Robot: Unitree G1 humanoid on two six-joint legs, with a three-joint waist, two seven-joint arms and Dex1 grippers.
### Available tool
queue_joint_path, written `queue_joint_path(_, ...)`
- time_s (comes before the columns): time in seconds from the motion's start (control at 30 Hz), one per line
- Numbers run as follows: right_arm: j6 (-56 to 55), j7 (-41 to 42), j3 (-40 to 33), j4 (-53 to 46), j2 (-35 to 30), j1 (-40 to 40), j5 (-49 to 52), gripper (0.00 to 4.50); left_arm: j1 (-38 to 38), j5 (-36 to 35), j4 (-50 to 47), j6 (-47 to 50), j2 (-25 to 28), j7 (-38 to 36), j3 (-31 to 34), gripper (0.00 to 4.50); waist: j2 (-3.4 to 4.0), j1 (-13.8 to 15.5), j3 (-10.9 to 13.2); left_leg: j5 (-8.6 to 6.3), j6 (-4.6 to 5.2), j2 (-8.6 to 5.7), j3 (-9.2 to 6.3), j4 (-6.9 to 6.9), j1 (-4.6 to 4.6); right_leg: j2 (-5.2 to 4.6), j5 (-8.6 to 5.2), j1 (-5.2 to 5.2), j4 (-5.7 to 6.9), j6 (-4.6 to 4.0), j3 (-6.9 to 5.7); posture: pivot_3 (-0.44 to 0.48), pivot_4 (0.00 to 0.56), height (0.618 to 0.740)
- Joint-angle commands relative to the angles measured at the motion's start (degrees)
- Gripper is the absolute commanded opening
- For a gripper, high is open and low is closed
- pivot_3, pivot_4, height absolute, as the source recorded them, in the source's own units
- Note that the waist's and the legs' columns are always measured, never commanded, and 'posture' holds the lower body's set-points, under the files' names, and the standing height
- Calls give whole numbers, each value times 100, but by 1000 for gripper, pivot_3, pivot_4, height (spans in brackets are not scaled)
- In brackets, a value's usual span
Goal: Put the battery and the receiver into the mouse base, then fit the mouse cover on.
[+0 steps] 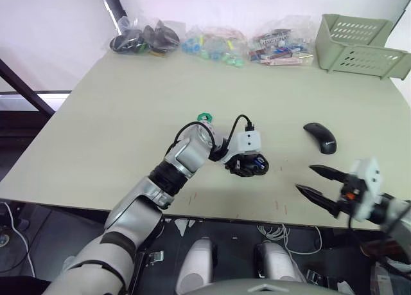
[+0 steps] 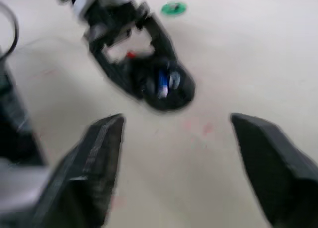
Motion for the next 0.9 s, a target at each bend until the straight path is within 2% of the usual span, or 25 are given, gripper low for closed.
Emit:
queue_joint_path(0.03,-76,335,-593,-279,-118,302,245,4413,0,130,235,-62,-203,121,-214,2921,-7,-23,4,0,0,1,-1,0,0,0,1,1,-2,1,-1,0,150,740)
queue_joint_path(0.27,-97,608,-1349,-609,-107,1139,274,4413,-161,188,567,-242,-469,226,-221,2921,-10,-13,8,-1,1,1,-7,-2,-7,-1,-1,1,-16,8,-3,0,150,740)
queue_joint_path(0.47,-75,542,-1628,-716,60,1385,328,4413,-224,170,757,-306,-581,320,-113,2921,-12,-11,10,-2,0,2,-12,-3,-8,-1,-1,1,-20,8,-5,0,150,740)
queue_joint_path(0.53,-79,537,-1659,-749,119,1458,326,4500,-281,98,752,-327,-568,213,-53,3921,-12,-9,10,-2,0,2,-14,-5,-9,-1,-1,1,-22,8,-7,0,150,740)
queue_joint_path(0.6,-89,524,-1663,-768,157,1491,320,4500,-292,14,645,-342,-569,146,33,4458,-12,-16,11,-2,1,2,-16,-5,-13,-2,-1,1,-25,8,-9,0,150,740)
queue_joint_path(0.7,-91,450,-1664,-824,231,1505,350,4500,-265,-158,179,-159,-420,29,263,4458,-8,-32,26,-4,3,2,-17,-9,-21,-2,-1,-6,-30,8,-7,0,150,740)
queue_joint_path(0.8,-87,309,-1556,-832,288,1366,367,4500,-196,-493,-473,244,-106,-201,574,4458,1,-52,41,-3,4,4,-15,-8,-69,2,0,-50,-28,9,-10,0,150,740)
queue_joint_path(0.9,-110,188,-1427,-863,348,1200,383,4500,6,-926,-1216,586,221,-336,918,4458,11,-55,50,-3,4,8,-17,-9,-77,10,3,-56,-28,12,-12,0,150,740)
